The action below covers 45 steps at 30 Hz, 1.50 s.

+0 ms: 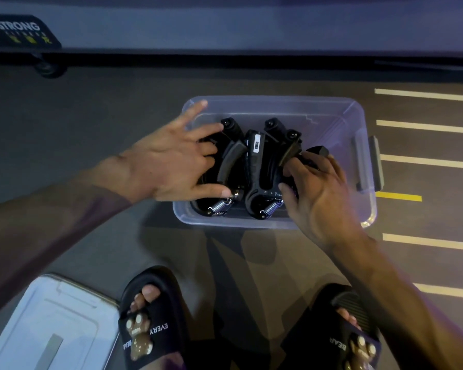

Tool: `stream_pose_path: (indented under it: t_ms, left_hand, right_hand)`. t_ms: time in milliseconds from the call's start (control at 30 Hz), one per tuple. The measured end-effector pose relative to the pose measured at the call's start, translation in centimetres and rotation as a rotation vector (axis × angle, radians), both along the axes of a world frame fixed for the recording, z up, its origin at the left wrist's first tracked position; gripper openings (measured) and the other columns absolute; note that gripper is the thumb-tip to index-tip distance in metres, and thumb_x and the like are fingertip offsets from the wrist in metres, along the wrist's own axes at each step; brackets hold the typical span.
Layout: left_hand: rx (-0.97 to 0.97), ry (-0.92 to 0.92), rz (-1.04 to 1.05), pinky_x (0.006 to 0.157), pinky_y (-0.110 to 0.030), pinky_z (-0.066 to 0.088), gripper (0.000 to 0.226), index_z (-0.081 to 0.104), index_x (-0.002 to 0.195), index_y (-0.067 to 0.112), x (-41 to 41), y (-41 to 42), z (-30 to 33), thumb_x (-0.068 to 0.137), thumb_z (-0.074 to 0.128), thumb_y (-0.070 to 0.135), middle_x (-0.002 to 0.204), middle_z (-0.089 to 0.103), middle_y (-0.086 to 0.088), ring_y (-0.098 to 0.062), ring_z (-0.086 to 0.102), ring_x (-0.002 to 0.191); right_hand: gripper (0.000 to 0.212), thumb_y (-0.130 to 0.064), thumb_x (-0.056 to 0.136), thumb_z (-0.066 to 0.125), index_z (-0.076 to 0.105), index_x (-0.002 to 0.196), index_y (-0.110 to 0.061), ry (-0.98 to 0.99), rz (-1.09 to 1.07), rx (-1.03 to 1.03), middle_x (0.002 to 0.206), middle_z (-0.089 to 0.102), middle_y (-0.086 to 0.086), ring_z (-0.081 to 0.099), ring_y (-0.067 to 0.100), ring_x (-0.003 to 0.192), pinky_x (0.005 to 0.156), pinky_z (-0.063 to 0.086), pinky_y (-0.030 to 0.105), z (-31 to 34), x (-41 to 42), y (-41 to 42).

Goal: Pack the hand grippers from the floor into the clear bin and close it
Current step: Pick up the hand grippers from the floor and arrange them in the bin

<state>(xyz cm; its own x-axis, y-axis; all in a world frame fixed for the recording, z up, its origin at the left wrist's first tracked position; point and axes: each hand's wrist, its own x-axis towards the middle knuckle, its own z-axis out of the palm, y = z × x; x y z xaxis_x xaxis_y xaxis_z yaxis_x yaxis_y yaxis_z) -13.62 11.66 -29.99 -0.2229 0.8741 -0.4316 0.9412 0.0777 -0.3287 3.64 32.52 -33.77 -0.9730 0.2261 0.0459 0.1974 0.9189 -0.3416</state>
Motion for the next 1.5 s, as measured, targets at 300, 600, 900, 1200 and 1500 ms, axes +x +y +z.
stream_pose_path:
  t_ms: [300,600,900,1200,1500]
  left_hand:
    - [0.223,-0.158,-0.181,0.128,-0.050,0.008,0.054,0.075,0.105,0.020,3.2,6.0,-0.1,0.101,0.027,0.043,0.106,0.070,0.002,-0.029,0.052,0.131]
    - [-0.364,-0.087,0.053,0.123,-0.060,-0.015,0.020,0.063,0.084,0.027,4.7,10.5,0.0,0.087,0.055,0.044,0.118,0.063,0.008,-0.021,0.037,0.139]
    - [-0.460,-0.068,0.063,0.123,-0.061,-0.014,0.020,0.066,0.111,0.030,4.8,11.9,-0.5,0.096,0.057,0.040,0.119,0.062,0.009,-0.019,0.035,0.144]
    - [-0.047,-0.127,-0.029,0.119,-0.053,-0.026,0.041,0.068,0.121,0.034,4.0,8.1,0.5,0.093,0.039,0.035,0.124,0.063,0.015,-0.022,0.032,0.148]
    - [0.648,-0.361,0.100,0.091,-0.036,0.036,0.042,0.077,0.099,0.024,8.0,8.4,-0.2,0.085,0.038,0.027,0.093,0.072,0.011,-0.022,0.058,0.096]
  right_hand:
    - [0.019,-0.025,0.083,0.057,0.065,0.093,-0.012,-0.013,0.024,0.006,0.102,0.069,0.008,0.060,0.032,0.107,0.102,0.043,0.050,-0.1,0.0,0.5]
    - [0.020,-0.023,0.081,0.061,0.072,0.092,-0.011,0.007,0.054,0.021,0.099,0.072,0.006,0.062,0.029,0.105,0.108,0.040,0.046,-0.1,-0.1,0.8]
    - [0.019,-0.023,0.083,0.059,0.075,0.091,-0.016,0.006,0.026,0.040,0.099,0.075,0.003,0.063,0.025,0.107,0.119,0.021,0.034,-0.3,0.3,1.0]
    - [0.028,-0.002,0.090,0.056,0.075,0.104,-0.016,0.114,-0.131,-0.161,0.099,0.076,0.002,0.068,0.023,0.090,0.080,0.051,0.028,3.8,3.3,5.2]
    - [0.038,-0.011,0.079,0.068,0.070,0.113,-0.029,0.033,-0.139,0.090,0.102,0.074,-0.008,0.051,0.032,0.108,0.082,0.038,0.043,2.4,4.4,5.5]
